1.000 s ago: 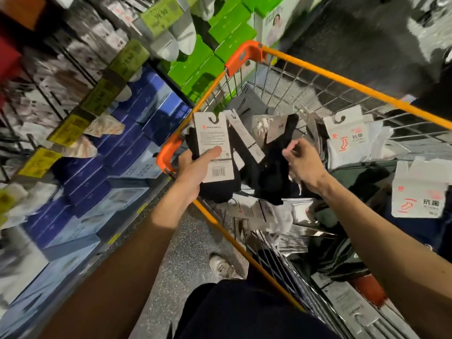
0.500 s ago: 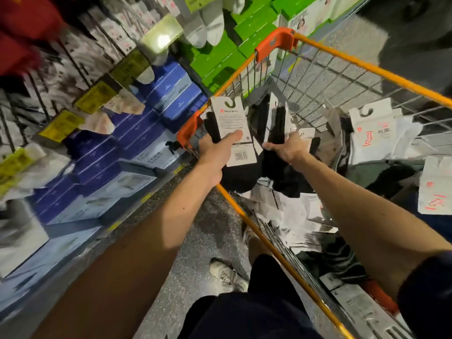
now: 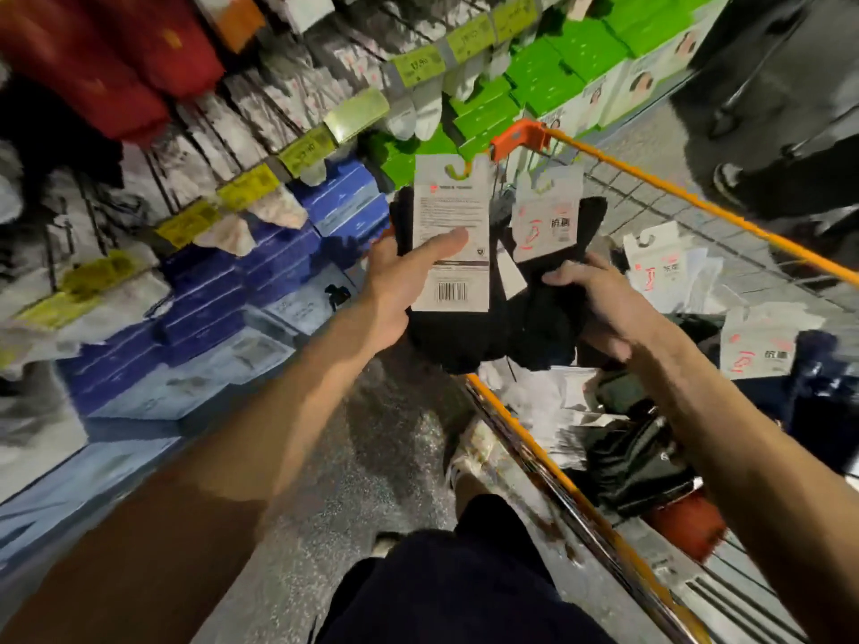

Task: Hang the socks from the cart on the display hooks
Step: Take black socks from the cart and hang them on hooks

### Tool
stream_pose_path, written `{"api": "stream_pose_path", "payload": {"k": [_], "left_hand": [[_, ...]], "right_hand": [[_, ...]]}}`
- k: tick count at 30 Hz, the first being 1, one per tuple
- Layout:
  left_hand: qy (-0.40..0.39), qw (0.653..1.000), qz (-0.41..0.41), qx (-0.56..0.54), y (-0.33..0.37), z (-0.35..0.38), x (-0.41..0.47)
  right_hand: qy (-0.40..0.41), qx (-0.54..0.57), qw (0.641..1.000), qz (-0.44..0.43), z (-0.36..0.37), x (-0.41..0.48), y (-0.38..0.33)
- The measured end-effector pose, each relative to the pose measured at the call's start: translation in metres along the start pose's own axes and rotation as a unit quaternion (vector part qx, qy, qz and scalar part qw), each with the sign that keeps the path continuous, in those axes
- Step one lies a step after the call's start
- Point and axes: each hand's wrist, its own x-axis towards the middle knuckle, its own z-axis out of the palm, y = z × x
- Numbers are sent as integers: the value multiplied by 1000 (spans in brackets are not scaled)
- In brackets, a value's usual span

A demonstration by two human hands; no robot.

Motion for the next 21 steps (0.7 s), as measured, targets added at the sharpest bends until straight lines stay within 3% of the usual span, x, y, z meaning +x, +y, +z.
{"api": "stream_pose_path", "payload": {"k": [4,12,21], "left_hand": [[30,997,57,-35,50,-60,-77],[53,976,209,-38,102,-202,-262],[173,936,301,-56,101,-345,-425]], "right_hand": [[-49,32,996,-71,61,-68,-28],[-184,-13,972,-147,206,-176,-57],[-419,-129,876,-204,397,-299,-37]]}}
